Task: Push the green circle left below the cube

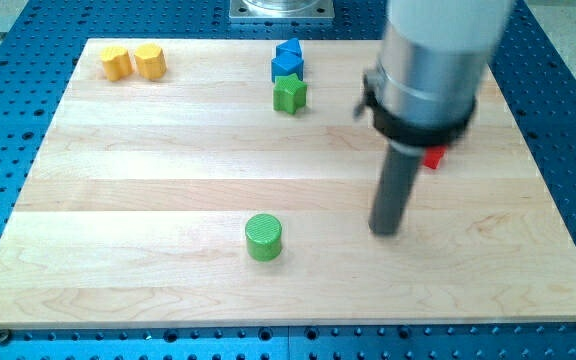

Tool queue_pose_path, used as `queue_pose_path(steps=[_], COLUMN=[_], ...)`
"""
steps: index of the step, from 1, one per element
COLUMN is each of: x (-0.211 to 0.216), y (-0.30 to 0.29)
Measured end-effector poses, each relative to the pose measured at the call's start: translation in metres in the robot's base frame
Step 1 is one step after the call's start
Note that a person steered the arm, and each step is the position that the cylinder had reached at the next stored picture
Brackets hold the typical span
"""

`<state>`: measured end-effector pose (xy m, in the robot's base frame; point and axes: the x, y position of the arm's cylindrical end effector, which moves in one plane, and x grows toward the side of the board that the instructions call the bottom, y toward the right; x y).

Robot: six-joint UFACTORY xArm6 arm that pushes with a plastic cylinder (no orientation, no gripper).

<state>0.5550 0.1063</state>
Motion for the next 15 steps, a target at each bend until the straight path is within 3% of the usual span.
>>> queue_pose_path(steps=[1,2,3,4,5,7,9,11,13,14,15], x=[0.033,0.032,-0.002,0.024,0.009,-0.091,-0.023,-0.15,-0.064,-0.096,-0.157], y=[-0.06,-0.135,-0.153,-0.134,-0.109,-0.11,-0.125,-0.132,-0.142,-0.174,-0.151])
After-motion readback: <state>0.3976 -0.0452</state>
